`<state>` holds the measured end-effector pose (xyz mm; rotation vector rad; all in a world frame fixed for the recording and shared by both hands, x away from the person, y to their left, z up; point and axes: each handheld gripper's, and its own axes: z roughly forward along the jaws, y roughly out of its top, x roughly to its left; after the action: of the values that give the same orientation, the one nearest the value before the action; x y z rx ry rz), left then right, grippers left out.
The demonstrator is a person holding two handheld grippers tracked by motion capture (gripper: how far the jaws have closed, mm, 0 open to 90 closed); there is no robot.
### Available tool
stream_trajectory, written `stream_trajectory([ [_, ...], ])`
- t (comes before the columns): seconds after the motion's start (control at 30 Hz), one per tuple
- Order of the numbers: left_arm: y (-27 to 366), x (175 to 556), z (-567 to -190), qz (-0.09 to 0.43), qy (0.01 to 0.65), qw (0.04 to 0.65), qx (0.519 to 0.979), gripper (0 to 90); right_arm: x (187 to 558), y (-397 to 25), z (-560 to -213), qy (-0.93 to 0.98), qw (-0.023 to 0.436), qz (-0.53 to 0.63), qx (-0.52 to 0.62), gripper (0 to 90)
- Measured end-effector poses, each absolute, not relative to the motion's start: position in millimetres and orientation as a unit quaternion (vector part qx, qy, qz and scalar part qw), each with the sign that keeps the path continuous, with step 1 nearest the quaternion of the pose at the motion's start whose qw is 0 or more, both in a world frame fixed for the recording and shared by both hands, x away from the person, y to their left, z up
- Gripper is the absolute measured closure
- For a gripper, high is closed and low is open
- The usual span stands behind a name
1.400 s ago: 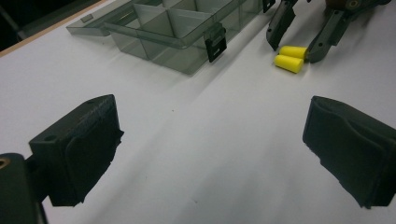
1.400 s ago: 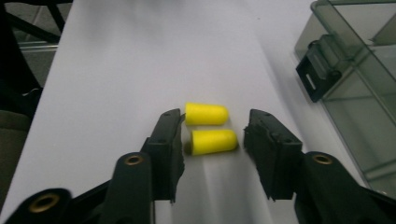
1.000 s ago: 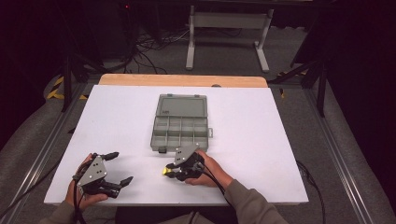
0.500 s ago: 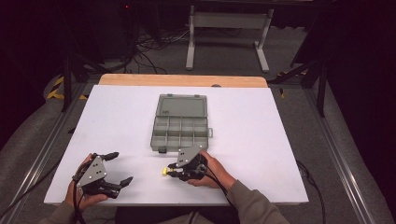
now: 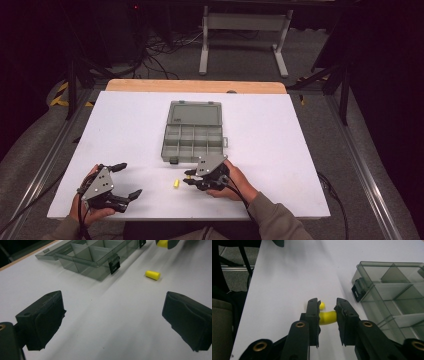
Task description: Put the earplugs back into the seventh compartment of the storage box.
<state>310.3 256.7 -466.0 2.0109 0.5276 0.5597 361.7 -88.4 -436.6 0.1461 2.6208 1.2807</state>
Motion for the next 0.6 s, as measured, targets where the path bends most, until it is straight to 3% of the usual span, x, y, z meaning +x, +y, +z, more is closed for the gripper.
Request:
stream_trajectory([
  [0.6, 257, 310, -466, 0.228, 0.215, 0.474, 0.823, 4.9, 361, -105, -418, 0.872, 0.147, 0.463, 0.061, 73.3],
])
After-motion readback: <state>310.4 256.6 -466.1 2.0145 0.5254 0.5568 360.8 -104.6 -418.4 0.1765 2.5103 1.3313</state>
